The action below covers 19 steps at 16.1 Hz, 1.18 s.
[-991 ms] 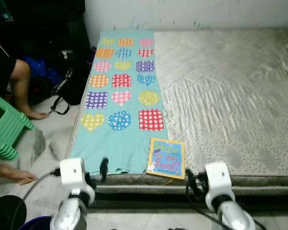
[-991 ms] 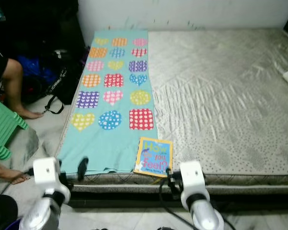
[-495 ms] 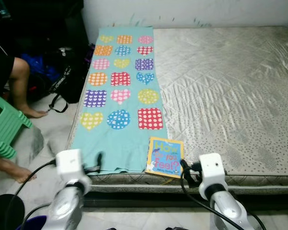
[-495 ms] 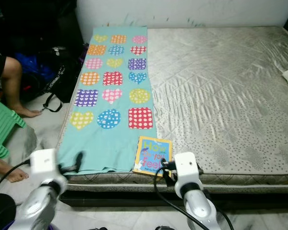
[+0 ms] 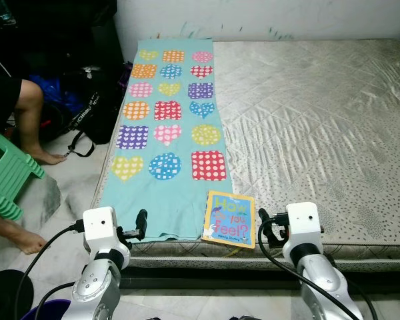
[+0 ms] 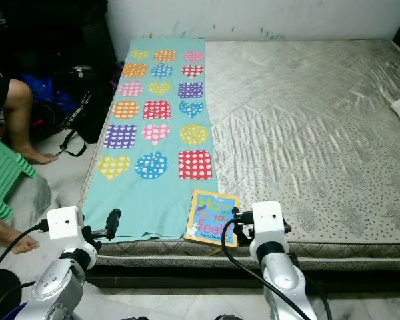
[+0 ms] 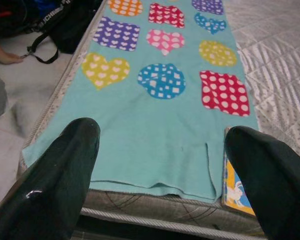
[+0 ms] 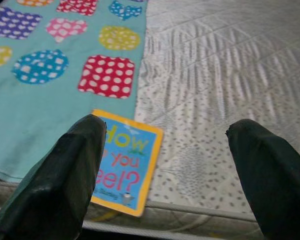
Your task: Clean up the room
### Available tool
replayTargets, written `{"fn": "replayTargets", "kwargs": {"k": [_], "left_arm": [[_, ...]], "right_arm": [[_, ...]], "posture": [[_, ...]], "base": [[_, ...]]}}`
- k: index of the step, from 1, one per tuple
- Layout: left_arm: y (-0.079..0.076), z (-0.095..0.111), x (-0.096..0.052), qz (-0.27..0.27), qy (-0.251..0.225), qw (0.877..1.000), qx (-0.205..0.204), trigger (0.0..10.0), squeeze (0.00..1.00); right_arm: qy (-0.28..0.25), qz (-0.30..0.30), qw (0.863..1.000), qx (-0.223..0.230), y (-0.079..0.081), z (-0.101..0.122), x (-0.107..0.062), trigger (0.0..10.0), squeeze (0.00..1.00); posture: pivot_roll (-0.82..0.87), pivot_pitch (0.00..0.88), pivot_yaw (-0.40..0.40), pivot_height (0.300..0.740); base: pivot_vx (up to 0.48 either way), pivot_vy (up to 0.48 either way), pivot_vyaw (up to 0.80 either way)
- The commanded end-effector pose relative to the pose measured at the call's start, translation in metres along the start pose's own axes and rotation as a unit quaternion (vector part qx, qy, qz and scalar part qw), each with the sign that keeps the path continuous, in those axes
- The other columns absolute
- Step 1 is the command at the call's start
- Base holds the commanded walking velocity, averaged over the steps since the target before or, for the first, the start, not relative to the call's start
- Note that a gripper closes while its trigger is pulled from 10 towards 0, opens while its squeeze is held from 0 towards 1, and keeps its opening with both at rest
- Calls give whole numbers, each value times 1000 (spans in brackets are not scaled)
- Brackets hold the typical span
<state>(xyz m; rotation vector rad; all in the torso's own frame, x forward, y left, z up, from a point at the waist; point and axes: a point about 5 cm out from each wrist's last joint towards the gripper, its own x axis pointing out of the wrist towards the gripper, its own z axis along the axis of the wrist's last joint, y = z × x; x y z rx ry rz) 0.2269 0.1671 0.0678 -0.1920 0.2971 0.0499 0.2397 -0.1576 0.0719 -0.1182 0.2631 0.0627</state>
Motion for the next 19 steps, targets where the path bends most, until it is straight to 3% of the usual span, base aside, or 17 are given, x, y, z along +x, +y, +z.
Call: {"fn": "replayTargets", "kwargs": {"k": [1,16,19], "left_arm": [[5,2,-3,5,0,1000,3,10000,0],[6,0,-2,9,8,1000,7,10000,0],[6,2,-2,6,1,1000,3,10000,0]], "right_arm": [[1,-3,1000,7,0,-1,-1,10000,0],[2,4,1000,14,4,-2,0,10000,0],[4,6,1000,18,4,-3,1,10000,0]], "posture": [[-70,121,30,740],[-66,132,33,586],[-66,132,33,578]], "base": [[0,0,0],[0,0,0],[0,0,0]]}}
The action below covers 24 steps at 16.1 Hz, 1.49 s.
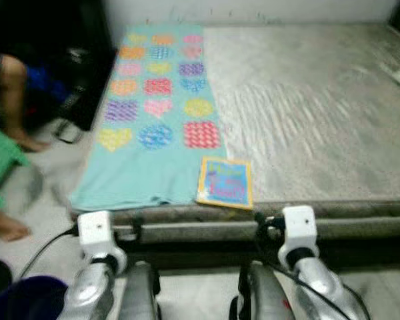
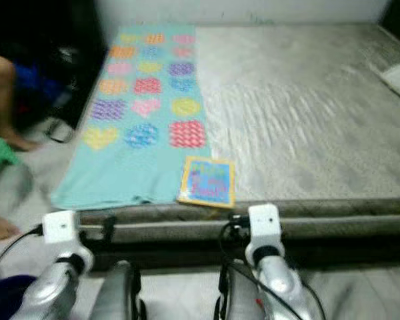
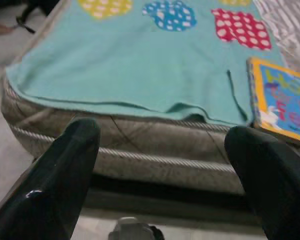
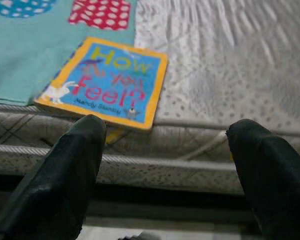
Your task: Clean up the room
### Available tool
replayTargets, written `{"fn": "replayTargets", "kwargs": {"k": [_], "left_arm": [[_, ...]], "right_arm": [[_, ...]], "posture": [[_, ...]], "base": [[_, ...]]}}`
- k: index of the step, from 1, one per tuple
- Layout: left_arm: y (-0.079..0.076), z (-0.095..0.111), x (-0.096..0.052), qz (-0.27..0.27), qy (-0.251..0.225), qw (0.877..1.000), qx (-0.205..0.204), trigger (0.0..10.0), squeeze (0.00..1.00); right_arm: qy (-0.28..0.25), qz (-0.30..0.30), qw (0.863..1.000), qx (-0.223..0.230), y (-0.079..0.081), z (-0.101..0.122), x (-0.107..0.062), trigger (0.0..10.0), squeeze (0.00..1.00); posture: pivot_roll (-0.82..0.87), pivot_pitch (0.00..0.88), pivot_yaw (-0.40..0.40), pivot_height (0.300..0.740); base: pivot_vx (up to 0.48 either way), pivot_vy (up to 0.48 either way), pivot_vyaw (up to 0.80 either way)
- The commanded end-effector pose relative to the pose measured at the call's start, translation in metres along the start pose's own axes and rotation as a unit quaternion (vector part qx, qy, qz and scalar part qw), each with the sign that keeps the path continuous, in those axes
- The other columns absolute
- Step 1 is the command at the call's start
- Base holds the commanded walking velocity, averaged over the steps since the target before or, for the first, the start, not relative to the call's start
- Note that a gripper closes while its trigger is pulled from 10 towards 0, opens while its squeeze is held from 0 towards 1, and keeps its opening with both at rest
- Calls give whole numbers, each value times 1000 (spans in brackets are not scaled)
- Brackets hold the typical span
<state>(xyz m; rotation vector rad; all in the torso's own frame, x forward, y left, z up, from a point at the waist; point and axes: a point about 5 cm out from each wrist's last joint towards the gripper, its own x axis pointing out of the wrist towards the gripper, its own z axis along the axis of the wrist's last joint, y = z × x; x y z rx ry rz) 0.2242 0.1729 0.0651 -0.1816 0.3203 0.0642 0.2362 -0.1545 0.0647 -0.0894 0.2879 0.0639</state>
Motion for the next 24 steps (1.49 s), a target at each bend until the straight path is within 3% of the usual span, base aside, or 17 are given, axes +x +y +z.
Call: {"fn": "replayTargets", "kwargs": {"k": [1,10,19,21,24], "left_arm": [[0,4,0,-2,-11,1000,-3,10000,0],[-4,5,1,-17,-11,1000,-8,10000,0],[-4,5,5,-18,-11,1000,-10,10000,0],[-4,5,5,-19,-10,1000,-9,10000,0],[-4,5,6,-19,-10,1000,-9,10000,0]], "right_arm": [[-7,3,1000,4,0,5,2,10000,0],[-17,12,1000,-6,3,7,3,10000,0],[-16,16,1000,5,4,6,6,10000,0],[-17,16,1000,7,4,6,7,10000,0],[-24,18,999,12,4,8,6,10000,0]], "posture": [[-66,132,33,578],[-70,127,38,578],[-71,116,40,578],[-71,117,41,553],[-71,117,41,553]], "base": [[0,0,0],[0,0,0],[0,0,274],[0,0,0],[0,0,0]]}}
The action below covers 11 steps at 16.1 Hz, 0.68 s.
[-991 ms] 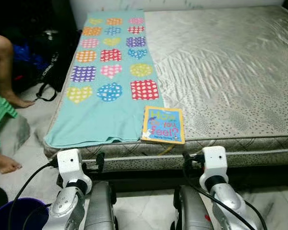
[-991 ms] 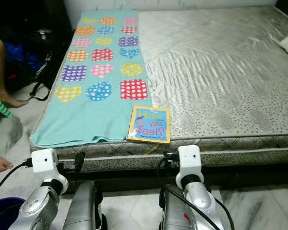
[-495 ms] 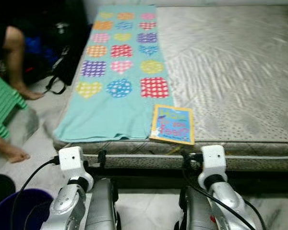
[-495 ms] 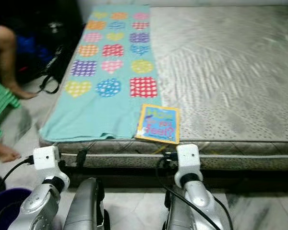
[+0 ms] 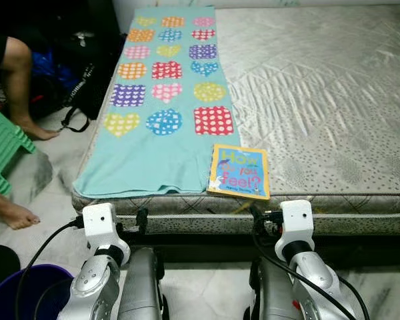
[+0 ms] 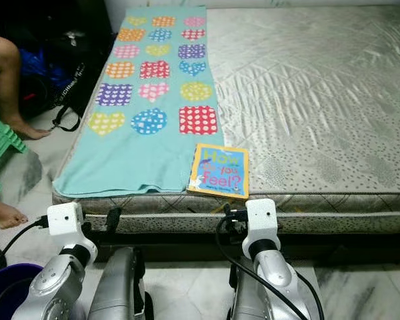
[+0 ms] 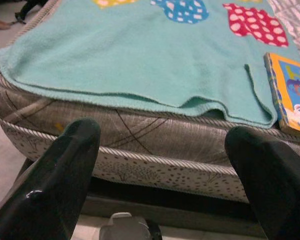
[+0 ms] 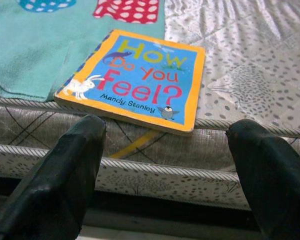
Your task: Clean up the room
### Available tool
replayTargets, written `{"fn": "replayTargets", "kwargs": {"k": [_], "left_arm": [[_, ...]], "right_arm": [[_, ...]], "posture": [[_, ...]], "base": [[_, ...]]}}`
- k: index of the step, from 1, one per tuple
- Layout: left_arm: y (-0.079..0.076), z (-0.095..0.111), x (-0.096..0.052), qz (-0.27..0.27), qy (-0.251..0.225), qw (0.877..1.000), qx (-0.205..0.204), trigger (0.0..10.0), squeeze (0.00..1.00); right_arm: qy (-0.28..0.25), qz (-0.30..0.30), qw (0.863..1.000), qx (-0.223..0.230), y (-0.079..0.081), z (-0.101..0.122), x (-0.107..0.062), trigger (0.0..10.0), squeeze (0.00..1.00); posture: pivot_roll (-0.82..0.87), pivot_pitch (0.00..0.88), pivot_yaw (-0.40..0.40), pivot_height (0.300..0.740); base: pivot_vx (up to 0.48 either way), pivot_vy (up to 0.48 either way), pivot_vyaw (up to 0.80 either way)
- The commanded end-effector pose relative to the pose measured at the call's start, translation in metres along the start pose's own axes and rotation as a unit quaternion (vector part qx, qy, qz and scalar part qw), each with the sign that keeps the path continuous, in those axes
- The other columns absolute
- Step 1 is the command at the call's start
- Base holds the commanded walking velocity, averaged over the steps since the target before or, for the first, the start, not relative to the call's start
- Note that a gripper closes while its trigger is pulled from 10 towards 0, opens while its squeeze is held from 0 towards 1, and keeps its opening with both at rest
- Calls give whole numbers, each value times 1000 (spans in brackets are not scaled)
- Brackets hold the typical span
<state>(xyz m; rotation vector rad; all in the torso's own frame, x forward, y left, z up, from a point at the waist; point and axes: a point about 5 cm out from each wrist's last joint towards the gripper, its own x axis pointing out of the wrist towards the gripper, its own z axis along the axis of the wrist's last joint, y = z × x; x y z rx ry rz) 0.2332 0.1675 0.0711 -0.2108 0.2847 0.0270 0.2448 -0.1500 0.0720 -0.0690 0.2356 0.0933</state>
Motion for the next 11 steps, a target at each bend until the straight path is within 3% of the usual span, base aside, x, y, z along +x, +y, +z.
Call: {"fn": "replayTargets", "kwargs": {"k": [1,8,11], "left_arm": [[3,-2,-1,3,5,1000,3,10000,0],[0,0,0,-13,-3,1000,-1,10000,0],[-1,1,0,-20,-5,1000,-3,10000,0]], "right_arm": [[4,4,1000,5,1,-2,0,10000,0],[0,16,1000,9,4,-1,1,10000,0],[1,16,1000,9,4,-2,2,10000,0]], "posture": [[-72,117,42,553],[-74,117,44,553],[-74,118,45,553]], "base": [[0,0,0],[0,0,0],[268,0,0]]}}
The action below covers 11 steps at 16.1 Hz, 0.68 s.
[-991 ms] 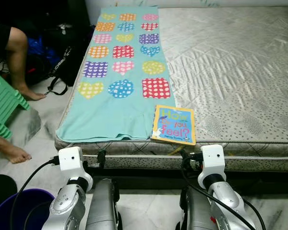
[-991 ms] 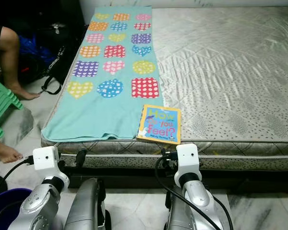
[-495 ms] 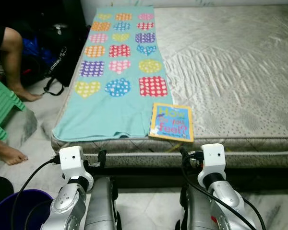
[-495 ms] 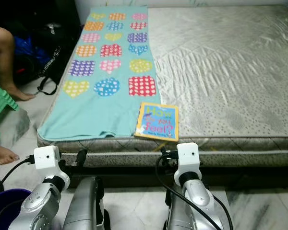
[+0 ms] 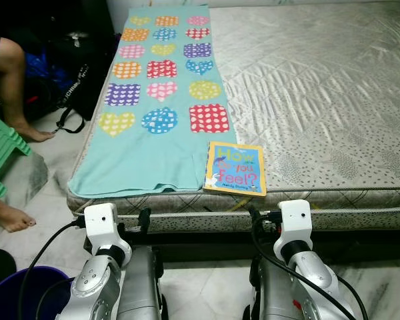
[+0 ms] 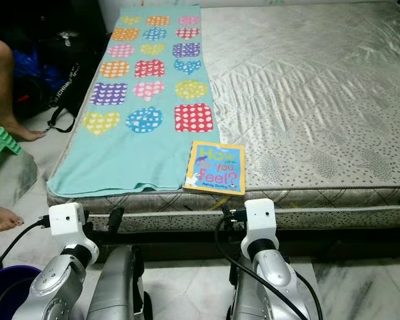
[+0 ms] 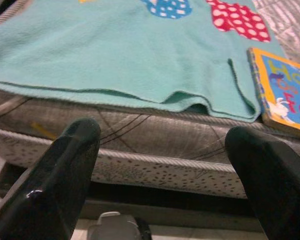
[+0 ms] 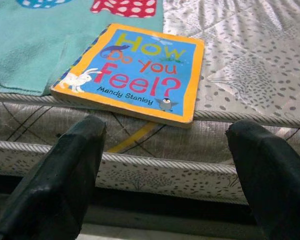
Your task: Clean up the room
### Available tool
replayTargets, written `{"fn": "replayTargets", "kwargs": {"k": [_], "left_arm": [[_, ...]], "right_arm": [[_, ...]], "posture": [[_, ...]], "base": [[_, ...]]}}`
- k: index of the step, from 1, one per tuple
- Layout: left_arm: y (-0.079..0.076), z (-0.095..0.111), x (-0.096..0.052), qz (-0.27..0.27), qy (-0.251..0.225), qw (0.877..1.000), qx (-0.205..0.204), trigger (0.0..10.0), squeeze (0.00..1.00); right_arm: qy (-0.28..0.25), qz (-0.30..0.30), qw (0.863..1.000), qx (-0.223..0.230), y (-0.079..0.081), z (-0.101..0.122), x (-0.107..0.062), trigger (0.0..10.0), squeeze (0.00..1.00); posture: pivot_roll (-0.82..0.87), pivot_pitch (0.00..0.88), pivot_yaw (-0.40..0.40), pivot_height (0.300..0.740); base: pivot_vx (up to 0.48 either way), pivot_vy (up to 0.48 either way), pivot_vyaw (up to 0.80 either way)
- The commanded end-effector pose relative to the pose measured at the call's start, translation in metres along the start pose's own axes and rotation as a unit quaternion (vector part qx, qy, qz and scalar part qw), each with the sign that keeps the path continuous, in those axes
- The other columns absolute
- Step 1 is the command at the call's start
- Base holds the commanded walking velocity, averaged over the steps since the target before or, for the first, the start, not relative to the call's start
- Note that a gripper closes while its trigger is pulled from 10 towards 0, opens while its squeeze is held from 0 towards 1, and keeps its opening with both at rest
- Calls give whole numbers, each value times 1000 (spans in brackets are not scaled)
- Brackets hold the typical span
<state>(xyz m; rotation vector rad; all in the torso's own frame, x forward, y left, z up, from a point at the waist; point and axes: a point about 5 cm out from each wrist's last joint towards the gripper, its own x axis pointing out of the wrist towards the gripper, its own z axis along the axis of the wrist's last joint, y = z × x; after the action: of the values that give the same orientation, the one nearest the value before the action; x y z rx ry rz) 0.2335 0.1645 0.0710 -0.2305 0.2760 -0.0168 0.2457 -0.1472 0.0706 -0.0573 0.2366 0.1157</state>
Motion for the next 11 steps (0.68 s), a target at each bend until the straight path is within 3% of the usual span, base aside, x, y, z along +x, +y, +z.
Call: {"fn": "replayTargets", "kwargs": {"k": [1,11], "left_arm": [[3,1,0,2,-3,1000,4,10000,0],[3,0,1,0,1,1000,6,10000,0]], "right_arm": [[1,5,1000,5,2,0,1,10000,0],[0,11,1000,2,4,0,1,10000,0]], "posture": [[-74,119,46,553],[-74,124,47,553]], "base": [[277,0,0],[269,0,0]]}}
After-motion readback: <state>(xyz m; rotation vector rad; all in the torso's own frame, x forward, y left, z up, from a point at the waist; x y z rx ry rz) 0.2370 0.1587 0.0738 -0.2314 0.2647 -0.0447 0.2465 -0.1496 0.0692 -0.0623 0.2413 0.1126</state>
